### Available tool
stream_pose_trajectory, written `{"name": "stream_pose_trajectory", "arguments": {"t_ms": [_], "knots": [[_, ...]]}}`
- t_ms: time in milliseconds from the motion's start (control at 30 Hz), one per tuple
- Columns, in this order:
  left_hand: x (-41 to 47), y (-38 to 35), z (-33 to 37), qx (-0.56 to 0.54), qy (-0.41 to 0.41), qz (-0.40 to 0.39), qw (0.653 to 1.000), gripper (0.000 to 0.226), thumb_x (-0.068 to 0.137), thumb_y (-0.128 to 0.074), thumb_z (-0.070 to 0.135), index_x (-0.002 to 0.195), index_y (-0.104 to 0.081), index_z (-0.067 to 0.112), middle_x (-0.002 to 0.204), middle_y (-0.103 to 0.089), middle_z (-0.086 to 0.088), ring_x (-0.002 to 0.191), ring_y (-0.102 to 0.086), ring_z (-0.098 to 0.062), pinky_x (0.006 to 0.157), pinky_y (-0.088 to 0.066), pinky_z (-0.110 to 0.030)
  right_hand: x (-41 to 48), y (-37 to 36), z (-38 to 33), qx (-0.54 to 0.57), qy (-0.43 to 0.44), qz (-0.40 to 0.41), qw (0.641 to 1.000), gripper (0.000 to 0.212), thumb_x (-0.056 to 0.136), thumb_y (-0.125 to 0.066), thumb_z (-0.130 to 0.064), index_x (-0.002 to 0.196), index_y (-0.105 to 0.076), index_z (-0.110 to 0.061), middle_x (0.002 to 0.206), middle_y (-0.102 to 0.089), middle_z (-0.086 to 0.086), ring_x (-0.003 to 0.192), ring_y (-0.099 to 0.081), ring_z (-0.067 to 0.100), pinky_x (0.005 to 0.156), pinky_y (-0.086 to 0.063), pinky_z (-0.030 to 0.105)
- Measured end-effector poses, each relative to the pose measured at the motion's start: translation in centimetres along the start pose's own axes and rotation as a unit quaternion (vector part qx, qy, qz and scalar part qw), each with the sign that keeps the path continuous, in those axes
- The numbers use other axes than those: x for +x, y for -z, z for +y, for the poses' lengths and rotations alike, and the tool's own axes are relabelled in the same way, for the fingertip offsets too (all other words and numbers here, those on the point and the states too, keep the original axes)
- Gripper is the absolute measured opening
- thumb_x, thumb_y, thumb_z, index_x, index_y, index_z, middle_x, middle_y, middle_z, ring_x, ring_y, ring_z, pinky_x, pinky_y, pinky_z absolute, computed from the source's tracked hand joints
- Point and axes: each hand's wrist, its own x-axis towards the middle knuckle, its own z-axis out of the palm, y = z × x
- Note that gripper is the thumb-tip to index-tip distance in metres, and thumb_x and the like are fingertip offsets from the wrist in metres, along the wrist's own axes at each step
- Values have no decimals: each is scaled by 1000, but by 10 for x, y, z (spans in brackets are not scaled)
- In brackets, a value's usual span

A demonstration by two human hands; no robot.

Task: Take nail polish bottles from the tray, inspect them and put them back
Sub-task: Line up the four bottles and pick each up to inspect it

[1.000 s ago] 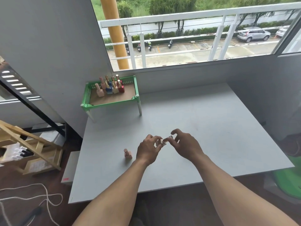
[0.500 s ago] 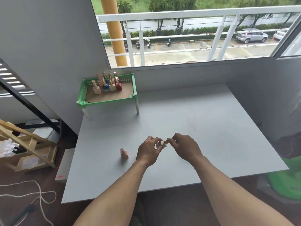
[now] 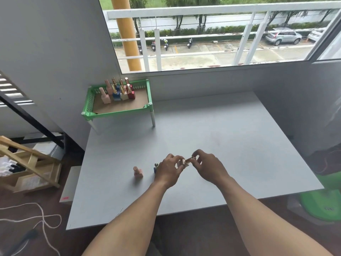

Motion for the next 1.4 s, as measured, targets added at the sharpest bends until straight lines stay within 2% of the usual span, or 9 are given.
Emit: {"name": "stream_pose_trajectory", "arguments": {"t_ms": [200, 367, 467, 767, 967, 1133, 1200, 1300, 1400], "knots": [[1, -3, -2, 3, 1, -4, 1000, 21, 90, -60, 42, 110, -64, 40, 104, -56, 12, 83, -65, -15, 75, -48, -32, 4, -3, 1, -48, -39, 0, 998, 38, 96, -43, -51, 93, -60, -18, 89, -67, 0, 82, -63, 24, 66, -44, 32], [3, -3, -4, -8, 7, -8, 1000, 20, 89, -60, 47, 107, -64, 40, 102, -56, 12, 82, -65, -13, 71, -46, -29, 2, -3, 1, -17, -21, -5, 1000, 30, 95, -46, -51, 111, -51, -26, 92, -70, -7, 84, -64, 20, 67, -47, 32], [5, -3, -5, -3, 4, -12, 1000, 18, 88, -61, 47, 104, -64, 40, 101, -56, 12, 82, -65, -15, 73, -47, -31, 2, -3, 1, -32, -13, -5, 999, 25, 96, -47, -43, 109, -55, -23, 92, -70, -5, 83, -63, 20, 72, -52, 36], [1, -8, -7, 9, -1, -16, 1000, 19, 90, -60, 47, 106, -65, 40, 102, -56, 12, 81, -65, -14, 69, -44, -28, 3, -7, 2, -52, -25, -12, 998, 30, 96, -46, -45, 104, -58, -19, 98, -69, 1, 88, -63, 23, 75, -51, 36], [0, -12, -11, -9, 2, -17, 1000, 24, 90, -60, 46, 111, -65, 36, 102, -57, 10, 81, -64, -13, 71, -45, -28, 5, -9, 3, -43, -33, -28, 998, 29, 96, -48, -47, 104, -58, -21, 98, -69, -2, 91, -62, 24, 76, -49, 35], [-2, -15, -16, -24, 18, -24, 999, 25, 89, -60, 49, 110, -65, 36, 102, -58, 10, 83, -62, -13, 73, -47, -28, 3, -16, 3, 13, -13, -33, 999, 24, 97, -51, -35, 113, -60, -20, 96, -73, -6, 78, -51, 11, 88, -43, 34], [-4, -18, -19, -27, 23, -32, 999, 28, 89, -60, 51, 111, -65, 35, 103, -58, 11, 82, -61, -11, 73, -46, -27, 5, -17, 4, 15, -19, -42, 999, 21, 97, -51, -30, 111, -62, -20, 95, -73, -5, 73, -48, 9, 85, -43, 33], [-10, -25, -23, -21, 36, -38, 998, 31, 92, -58, 46, 120, -60, 34, 112, -58, 10, 85, -63, -13, 80, -49, -29, 8, -22, 3, 6, -23, -59, 998, 18, 96, -49, -27, 107, -62, -22, 92, -72, -8, 78, -53, 8, 88, -39, 33], [-16, -32, -31, -10, 59, -69, 996, 38, 93, -56, 36, 131, -49, 32, 123, -53, 5, 96, -61, -19, 89, -48, -35, 11, -27, 1, 1, -23, -68, 997, 17, 96, -50, -27, 107, -61, -21, 99, -71, -5, 87, -60, 16, 74, -36, 28]]}}
